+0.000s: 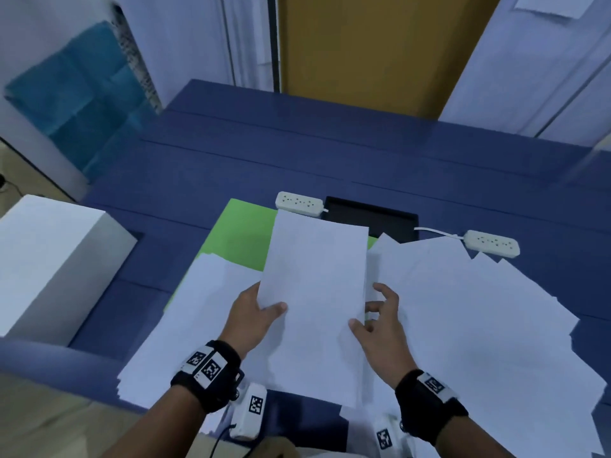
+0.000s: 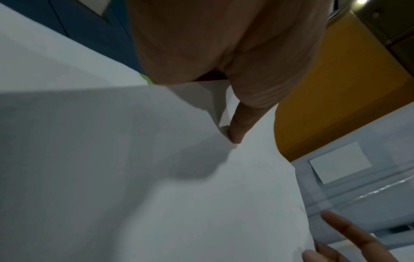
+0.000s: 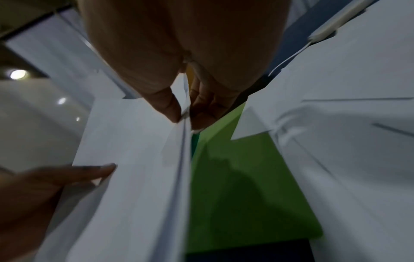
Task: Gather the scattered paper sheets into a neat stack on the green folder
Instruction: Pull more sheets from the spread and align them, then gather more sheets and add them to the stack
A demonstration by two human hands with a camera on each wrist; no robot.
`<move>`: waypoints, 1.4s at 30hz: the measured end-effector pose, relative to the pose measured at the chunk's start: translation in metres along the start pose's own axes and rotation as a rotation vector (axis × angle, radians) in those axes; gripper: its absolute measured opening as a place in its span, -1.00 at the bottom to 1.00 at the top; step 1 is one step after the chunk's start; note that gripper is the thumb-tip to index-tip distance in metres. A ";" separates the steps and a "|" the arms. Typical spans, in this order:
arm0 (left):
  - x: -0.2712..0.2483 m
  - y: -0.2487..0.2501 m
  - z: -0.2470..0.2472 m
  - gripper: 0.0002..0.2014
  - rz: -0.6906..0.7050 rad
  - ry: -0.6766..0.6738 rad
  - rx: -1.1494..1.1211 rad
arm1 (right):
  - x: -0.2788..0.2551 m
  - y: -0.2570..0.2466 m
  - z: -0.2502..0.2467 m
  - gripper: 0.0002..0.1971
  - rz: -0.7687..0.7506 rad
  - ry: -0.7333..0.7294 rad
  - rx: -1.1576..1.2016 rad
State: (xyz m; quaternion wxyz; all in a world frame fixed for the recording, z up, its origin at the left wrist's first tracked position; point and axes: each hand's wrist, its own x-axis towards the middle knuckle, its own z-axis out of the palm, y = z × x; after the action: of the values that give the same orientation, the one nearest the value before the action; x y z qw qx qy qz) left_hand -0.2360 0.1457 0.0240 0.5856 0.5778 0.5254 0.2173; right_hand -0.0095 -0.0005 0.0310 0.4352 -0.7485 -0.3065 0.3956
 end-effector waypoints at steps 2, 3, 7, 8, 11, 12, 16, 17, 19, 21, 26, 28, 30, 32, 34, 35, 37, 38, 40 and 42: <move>0.006 -0.013 -0.032 -0.65 -0.007 0.041 0.069 | 0.004 -0.002 0.028 -0.49 -0.022 -0.095 -0.086; 0.009 -0.017 -0.046 -0.67 -0.013 0.062 0.092 | 0.006 -0.002 0.042 -0.57 -0.029 -0.152 -0.125; 0.025 -0.038 -0.100 -0.64 -0.085 0.098 0.294 | 0.017 -0.007 0.093 -0.68 -0.012 -0.346 -0.223; 0.029 -0.043 -0.112 -0.59 -0.109 0.099 0.362 | 0.020 -0.010 0.104 -0.67 -0.006 -0.407 -0.253; 0.038 -0.057 -0.140 -0.67 -0.157 0.088 0.484 | 0.029 -0.019 0.132 -0.59 0.010 -0.585 -0.388; 0.040 -0.063 -0.147 -0.66 -0.197 0.087 0.514 | 0.031 -0.021 0.140 -0.55 0.026 -0.631 -0.439; 0.047 -0.085 -0.166 -0.47 -0.298 0.062 0.623 | 0.033 -0.029 0.161 -0.52 0.035 -0.751 -0.657; 0.049 -0.088 -0.169 -0.45 -0.310 0.051 0.646 | 0.032 -0.030 0.165 -0.55 0.031 -0.768 -0.698; 0.053 -0.095 -0.171 -0.48 -0.321 0.038 0.678 | 0.031 -0.029 0.170 -0.60 0.038 -0.784 -0.734; 0.056 -0.099 -0.172 -0.49 -0.324 0.053 0.692 | 0.031 -0.028 0.172 -0.58 0.043 -0.793 -0.746; 0.051 -0.097 -0.157 -0.22 -0.286 0.205 0.881 | 0.037 -0.028 0.172 -0.48 -0.021 -0.758 -0.791; 0.047 -0.092 -0.141 -0.19 -0.194 0.210 0.965 | 0.039 -0.029 0.172 -0.46 -0.041 -0.722 -0.785; 0.045 -0.090 -0.124 -0.22 -0.128 0.167 0.975 | 0.040 -0.028 0.170 -0.46 -0.056 -0.691 -0.776; 0.041 -0.087 -0.107 -0.25 -0.090 0.111 0.970 | 0.040 -0.027 0.167 -0.45 -0.058 -0.669 -0.763; 0.036 -0.085 -0.091 -0.29 -0.054 0.063 0.938 | 0.040 -0.025 0.162 -0.45 -0.049 -0.654 -0.744; 0.032 -0.083 -0.082 -0.31 -0.028 0.042 0.920 | 0.039 -0.024 0.156 -0.45 -0.041 -0.647 -0.732; 0.024 -0.081 -0.064 -0.35 0.013 -0.009 0.904 | 0.038 -0.020 0.143 -0.46 -0.015 -0.623 -0.706; 0.020 -0.079 -0.055 -0.37 0.028 -0.041 0.898 | 0.036 -0.017 0.134 -0.48 0.007 -0.605 -0.692; 0.013 -0.075 -0.036 -0.40 0.064 -0.111 0.874 | 0.031 -0.009 0.113 -0.50 0.050 -0.553 -0.654; 0.008 -0.071 -0.018 -0.44 0.099 -0.191 0.833 | 0.026 0.003 0.087 -0.54 0.084 -0.495 -0.631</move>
State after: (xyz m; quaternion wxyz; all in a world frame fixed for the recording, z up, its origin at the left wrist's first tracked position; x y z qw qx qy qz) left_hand -0.2743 0.1437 -0.0389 0.3371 0.8070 0.4833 -0.0397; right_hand -0.0709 0.0546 -0.0070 0.0803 -0.7393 -0.4776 0.4679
